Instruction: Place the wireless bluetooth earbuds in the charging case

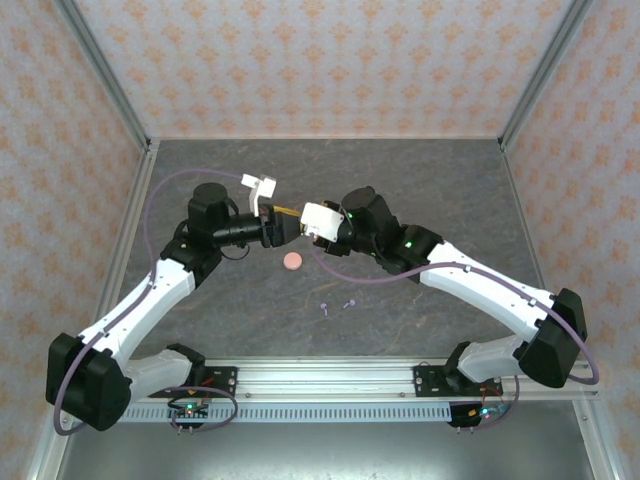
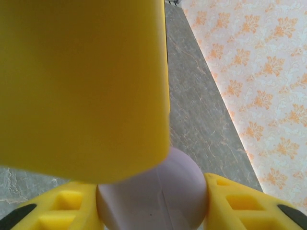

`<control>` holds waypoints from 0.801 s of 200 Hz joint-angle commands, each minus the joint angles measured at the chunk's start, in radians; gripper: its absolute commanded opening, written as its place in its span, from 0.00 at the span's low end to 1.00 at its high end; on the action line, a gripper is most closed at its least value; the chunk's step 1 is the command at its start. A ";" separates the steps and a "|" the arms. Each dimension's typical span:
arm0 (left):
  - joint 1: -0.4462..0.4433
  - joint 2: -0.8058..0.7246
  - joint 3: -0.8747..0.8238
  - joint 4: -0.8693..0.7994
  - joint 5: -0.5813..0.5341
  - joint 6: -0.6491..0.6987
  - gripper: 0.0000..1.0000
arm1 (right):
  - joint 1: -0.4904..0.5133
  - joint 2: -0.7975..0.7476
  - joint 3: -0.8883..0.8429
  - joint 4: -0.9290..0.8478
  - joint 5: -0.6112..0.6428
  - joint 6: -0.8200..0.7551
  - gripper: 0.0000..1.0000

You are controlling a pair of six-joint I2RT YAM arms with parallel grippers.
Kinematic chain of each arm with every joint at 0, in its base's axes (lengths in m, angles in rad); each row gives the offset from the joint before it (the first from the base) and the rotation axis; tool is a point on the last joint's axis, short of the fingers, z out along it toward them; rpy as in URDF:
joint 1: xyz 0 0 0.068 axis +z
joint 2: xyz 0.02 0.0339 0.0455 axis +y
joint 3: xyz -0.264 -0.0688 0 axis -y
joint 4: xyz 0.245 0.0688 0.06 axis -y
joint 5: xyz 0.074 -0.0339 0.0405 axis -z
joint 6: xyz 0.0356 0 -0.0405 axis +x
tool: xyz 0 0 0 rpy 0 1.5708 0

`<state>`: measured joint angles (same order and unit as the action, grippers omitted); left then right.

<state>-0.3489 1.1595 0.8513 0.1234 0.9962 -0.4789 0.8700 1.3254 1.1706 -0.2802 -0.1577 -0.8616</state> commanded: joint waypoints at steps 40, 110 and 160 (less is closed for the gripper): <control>-0.018 0.039 0.025 0.026 0.034 -0.011 0.53 | 0.007 -0.044 -0.004 0.051 -0.031 0.014 0.44; -0.029 0.062 0.015 0.025 0.097 0.000 0.44 | 0.007 -0.045 -0.018 0.079 -0.034 0.025 0.44; -0.038 0.051 0.014 0.033 0.110 0.015 0.32 | 0.007 -0.043 -0.018 0.081 -0.022 0.042 0.45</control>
<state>-0.3733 1.2224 0.8516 0.1333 1.0634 -0.4816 0.8700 1.3041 1.1507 -0.2520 -0.1799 -0.8486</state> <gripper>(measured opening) 0.342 0.444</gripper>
